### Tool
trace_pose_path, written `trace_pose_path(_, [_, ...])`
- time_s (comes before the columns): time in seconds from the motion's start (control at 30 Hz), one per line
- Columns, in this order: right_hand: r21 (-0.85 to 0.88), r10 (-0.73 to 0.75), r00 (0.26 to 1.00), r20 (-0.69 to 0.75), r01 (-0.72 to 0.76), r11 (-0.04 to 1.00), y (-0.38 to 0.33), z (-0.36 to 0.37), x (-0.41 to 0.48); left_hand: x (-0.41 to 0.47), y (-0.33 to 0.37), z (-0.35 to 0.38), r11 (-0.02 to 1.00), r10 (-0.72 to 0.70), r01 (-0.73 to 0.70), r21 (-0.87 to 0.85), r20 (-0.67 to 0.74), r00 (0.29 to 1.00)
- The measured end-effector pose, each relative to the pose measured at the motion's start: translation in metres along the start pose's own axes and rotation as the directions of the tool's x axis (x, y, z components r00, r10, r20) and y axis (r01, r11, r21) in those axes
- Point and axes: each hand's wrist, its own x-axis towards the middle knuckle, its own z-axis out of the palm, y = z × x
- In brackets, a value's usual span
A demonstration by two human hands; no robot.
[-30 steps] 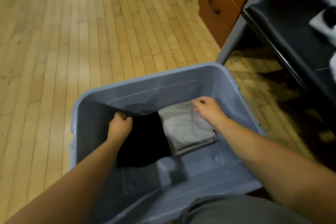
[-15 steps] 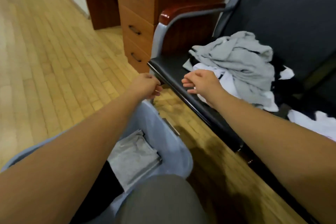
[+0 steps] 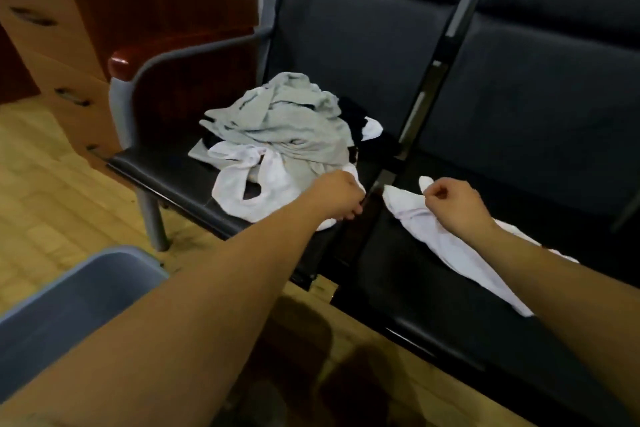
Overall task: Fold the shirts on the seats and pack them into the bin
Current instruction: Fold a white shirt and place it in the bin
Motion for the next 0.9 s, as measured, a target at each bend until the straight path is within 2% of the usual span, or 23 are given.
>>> trace_pose_path(0.07, [-0.179,0.119,0.992,0.051,-0.108,0.978,0.039,-0.007,-0.005,0.007,-0.004,0.032,0.997,0.021,-0.026,0.075,0.066,0.998])
trace_pose_path(0.13, [-0.367,0.221,0.968,0.121,-0.163,0.916,0.073,-0.007,-0.018,0.011,-0.010,0.050,0.971,0.042,-0.069,0.229,0.121,0.992])
trace_pose_path(0.2, [-0.514,0.223,0.968,0.116,-0.134,0.847,0.100,-0.003,-0.031,0.014,-0.010,0.061,0.952,0.054,-0.091,0.293,0.131,0.990])
trace_pose_path(0.27, [-0.559,0.184,0.979,0.087,-0.105,0.822,0.108,-0.005,-0.036,0.014,-0.003,0.070,0.972,0.052,-0.078,0.223,0.123,0.991])
trace_pose_path(0.33, [-0.470,0.140,0.986,0.095,-0.080,0.879,0.107,-0.015,-0.040,0.019,0.002,0.080,0.972,0.057,-0.076,0.222,0.093,0.994])
trace_pose_path(0.4, [-0.275,0.055,0.993,0.108,-0.023,0.961,0.102,-0.031,-0.049,0.021,0.004,0.087,0.970,0.075,-0.090,0.227,0.073,0.994])
trace_pose_path(0.47, [-0.079,0.003,0.989,0.148,0.009,0.997,0.091,-0.051,-0.064,0.018,0.009,0.091,0.975,0.117,-0.141,0.173,0.142,0.983])
trace_pose_path(0.57, [0.001,-0.019,0.988,0.152,0.019,1.000,0.082,-0.077,-0.082,0.016,0.026,0.100,0.973,0.171,-0.202,0.111,0.243,0.955])
trace_pose_path(0.67, [0.069,0.002,0.978,0.210,-0.017,0.997,0.079,-0.095,-0.095,0.014,0.047,0.114,0.923,0.313,-0.365,0.124,0.311,0.897])
trace_pose_path(0.7, [0.104,0.025,0.975,0.221,-0.049,0.993,0.080,-0.100,-0.098,0.012,0.055,0.117,0.906,0.359,-0.404,0.126,0.278,0.891])
trace_pose_path(0.77, [0.188,0.083,0.976,0.203,-0.122,0.975,0.081,-0.112,-0.105,0.008,0.073,0.117,0.913,0.380,-0.395,0.099,0.143,0.914])
trace_pose_path(0.83, [0.279,0.130,0.983,0.130,-0.162,0.946,0.089,-0.123,-0.107,0.002,0.093,0.114,0.918,0.395,-0.395,-0.034,-0.014,0.919])
trace_pose_path(0.9, [0.342,0.121,0.993,-0.001,-0.113,0.933,0.101,-0.136,-0.106,-0.009,0.115,0.110,0.917,0.349,-0.370,-0.151,-0.151,0.925])
